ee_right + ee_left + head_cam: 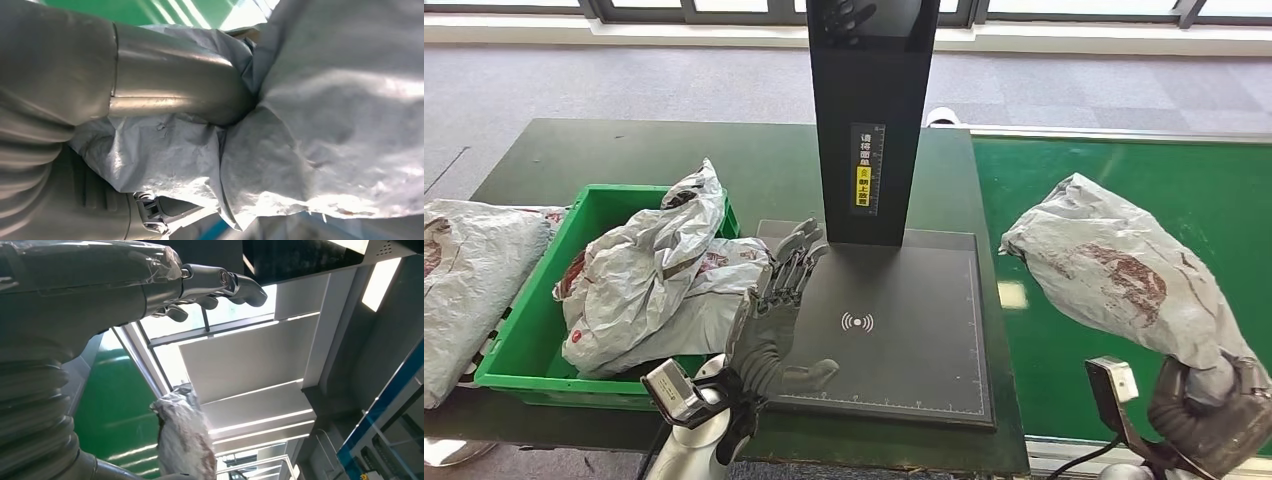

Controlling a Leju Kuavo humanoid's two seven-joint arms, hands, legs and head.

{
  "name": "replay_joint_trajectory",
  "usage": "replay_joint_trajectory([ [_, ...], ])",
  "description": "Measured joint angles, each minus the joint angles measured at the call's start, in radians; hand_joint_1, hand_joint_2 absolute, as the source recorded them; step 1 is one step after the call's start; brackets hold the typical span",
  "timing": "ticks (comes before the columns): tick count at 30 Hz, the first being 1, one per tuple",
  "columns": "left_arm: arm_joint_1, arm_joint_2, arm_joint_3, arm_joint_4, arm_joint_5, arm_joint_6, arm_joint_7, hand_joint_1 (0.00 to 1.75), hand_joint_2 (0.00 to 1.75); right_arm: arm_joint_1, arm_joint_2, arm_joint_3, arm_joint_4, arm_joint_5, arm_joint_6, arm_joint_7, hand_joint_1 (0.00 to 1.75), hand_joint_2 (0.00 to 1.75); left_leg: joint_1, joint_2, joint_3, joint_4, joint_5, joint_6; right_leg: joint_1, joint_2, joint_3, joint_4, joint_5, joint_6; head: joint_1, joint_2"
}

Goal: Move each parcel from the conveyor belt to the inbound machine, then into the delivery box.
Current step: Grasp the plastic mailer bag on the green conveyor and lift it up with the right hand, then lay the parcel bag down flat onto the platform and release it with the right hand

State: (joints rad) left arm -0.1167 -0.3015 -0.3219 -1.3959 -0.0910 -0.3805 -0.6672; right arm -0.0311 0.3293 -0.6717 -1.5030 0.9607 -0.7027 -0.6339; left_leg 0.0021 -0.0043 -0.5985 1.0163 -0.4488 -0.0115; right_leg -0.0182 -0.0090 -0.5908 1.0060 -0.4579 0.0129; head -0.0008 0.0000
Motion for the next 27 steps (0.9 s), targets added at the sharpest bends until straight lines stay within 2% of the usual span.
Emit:
replay_joint_trajectory([
  [3, -0.005, -0.001, -0.011, 0.017, 0.011, -0.012, 0.0, 0.0, 1.75, 0.023, 0.003, 0.0, -0.162, -0.091, -0.001, -0.058, 1.75, 1.75, 0.0, 0.001, 0.0, 0.0, -0.001, 0.0, 0.0, 0.001, 0.0, 0.0, 0.0, 0.0, 0.0, 0.0],
  [6, -0.009, -0.001, -0.022, 0.029, 0.021, -0.007, 0.0, 0.0, 1.75, 0.046, 0.006, 0.01, -0.256, -0.074, 0.0, -0.06, 1.75, 1.75, 0.0, 0.002, 0.001, 0.0, -0.001, 0.0, 0.0, 0.003, 0.0, 0.0, 0.0, 0.0, 0.0, 0.0],
  [15, -0.014, 0.0, -0.039, 0.042, 0.028, 0.003, 0.0, 0.0, 1.75, 0.071, 0.006, 0.056, -0.326, -0.001, 0.001, -0.055, 1.75, 1.75, 0.0, 0.003, 0.001, 0.0, -0.001, 0.0, 0.0, 0.004, 0.001, 0.0, 0.0, 0.0, 0.0, 0.0],
  [17, -0.014, 0.0, -0.04, 0.041, 0.028, 0.003, 0.0, 0.0, 1.75, 0.082, 0.007, 0.086, -0.322, 0.066, 0.002, -0.02, 1.75, 1.75, 0.001, 0.003, 0.001, -0.001, -0.001, 0.0, 0.001, 0.003, 0.001, 0.0, 0.0, 0.0, 0.0, 0.0],
  [20, -0.014, 0.001, -0.04, 0.039, 0.028, 0.007, 0.0, 0.0, 1.75, 0.098, 0.008, 0.182, -0.288, 0.288, 0.004, 0.066, 1.75, 1.75, 0.001, 0.004, 0.002, -0.001, -0.001, 0.0, 0.001, 0.004, 0.001, 0.0, 0.0, 0.0, 0.0, 0.0],
  [22, -0.014, 0.001, -0.041, 0.036, 0.028, 0.011, 0.0, 0.0, 1.75, 0.108, 0.008, 0.259, -0.258, 0.4, 0.005, 0.089, 1.75, 1.75, 0.001, 0.004, 0.002, -0.001, -0.001, 0.0, 0.001, 0.004, 0.001, 0.0, 0.0, 0.0, 0.0, 0.0],
  [27, -0.011, 0.004, -0.041, 0.017, 0.026, 0.022, 0.0, 0.0, 1.75, 0.116, 0.007, 0.403, -0.177, 0.491, 0.005, 0.149, 1.75, 1.75, 0.002, 0.002, 0.001, -0.001, -0.001, -0.001, 0.002, 0.001, 0.002, 0.0, -0.001, -0.001, 0.0, 0.0],
])
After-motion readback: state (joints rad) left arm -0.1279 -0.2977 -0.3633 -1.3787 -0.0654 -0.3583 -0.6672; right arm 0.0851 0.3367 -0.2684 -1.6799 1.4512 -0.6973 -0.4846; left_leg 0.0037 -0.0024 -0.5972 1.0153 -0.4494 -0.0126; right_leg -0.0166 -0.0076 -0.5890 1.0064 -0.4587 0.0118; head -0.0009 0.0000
